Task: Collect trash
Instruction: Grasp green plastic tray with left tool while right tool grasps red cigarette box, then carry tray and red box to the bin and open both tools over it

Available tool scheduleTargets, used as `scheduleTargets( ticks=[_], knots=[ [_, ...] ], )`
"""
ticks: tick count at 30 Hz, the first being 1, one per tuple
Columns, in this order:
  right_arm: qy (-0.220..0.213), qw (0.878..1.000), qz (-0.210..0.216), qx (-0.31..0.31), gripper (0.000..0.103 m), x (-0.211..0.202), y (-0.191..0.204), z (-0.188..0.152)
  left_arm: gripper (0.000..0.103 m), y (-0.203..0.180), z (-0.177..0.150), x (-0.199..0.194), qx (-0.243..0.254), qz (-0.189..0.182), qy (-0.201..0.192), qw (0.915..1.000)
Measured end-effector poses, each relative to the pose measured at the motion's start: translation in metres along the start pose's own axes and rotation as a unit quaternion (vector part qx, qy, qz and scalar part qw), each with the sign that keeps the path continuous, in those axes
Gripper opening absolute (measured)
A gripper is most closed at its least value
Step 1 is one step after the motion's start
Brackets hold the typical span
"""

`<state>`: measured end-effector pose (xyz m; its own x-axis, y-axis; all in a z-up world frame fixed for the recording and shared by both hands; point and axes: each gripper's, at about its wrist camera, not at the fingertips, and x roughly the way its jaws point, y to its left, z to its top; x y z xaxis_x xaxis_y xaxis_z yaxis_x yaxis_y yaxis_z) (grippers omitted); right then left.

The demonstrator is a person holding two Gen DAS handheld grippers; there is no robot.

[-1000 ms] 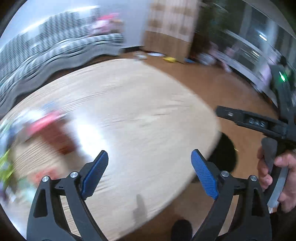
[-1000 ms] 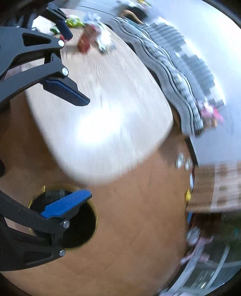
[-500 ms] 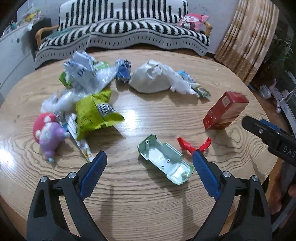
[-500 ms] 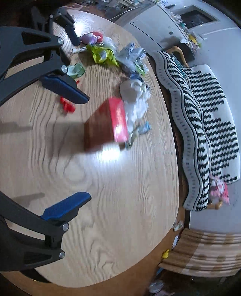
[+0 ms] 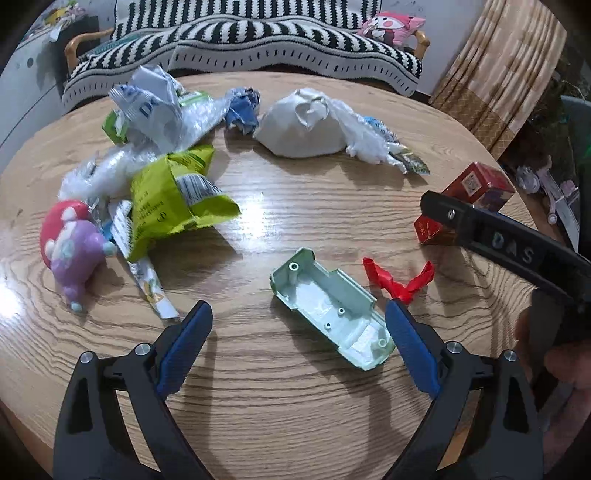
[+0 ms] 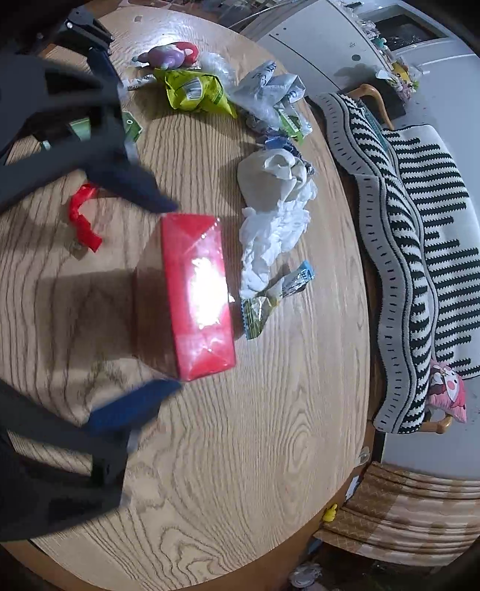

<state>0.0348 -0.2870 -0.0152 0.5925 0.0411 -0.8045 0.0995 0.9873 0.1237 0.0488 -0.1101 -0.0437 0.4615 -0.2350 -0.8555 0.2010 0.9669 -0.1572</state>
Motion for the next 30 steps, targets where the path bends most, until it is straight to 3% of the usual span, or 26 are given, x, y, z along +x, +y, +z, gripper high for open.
scheduleTargets(
  ticks=[12,14,15,16,18,30],
  knots=[
    [-0.008,1.0,-0.001,-0.009,0.056,-0.01,-0.006,0.002,0.089,-0.003,0.004,0.015,-0.022,0.033,0.002,0.9992],
    [-0.01,1.0,-0.001,-0.009,0.056,-0.012,-0.007,0.001,0.073,-0.002,0.004,0.013,-0.023,0.038,-0.004,0.999],
    [-0.011,1.0,-0.001,-0.008,0.056,-0.014,-0.009,0.0,0.054,-0.002,0.003,0.012,-0.02,0.041,-0.007,0.999],
    [-0.011,1.0,-0.001,-0.007,0.056,-0.016,-0.011,0.0,0.045,-0.003,0.003,0.012,-0.016,0.04,-0.007,0.9991],
    [-0.013,1.0,-0.002,-0.004,0.056,-0.019,-0.014,-0.002,0.041,-0.001,0.005,0.01,-0.02,0.031,-0.004,0.9993],
    [-0.03,0.999,-0.024,0.029,0.056,-0.052,-0.07,-0.015,0.039,-0.021,0.018,-0.014,-0.003,0.03,-0.046,0.9985]
  ],
)
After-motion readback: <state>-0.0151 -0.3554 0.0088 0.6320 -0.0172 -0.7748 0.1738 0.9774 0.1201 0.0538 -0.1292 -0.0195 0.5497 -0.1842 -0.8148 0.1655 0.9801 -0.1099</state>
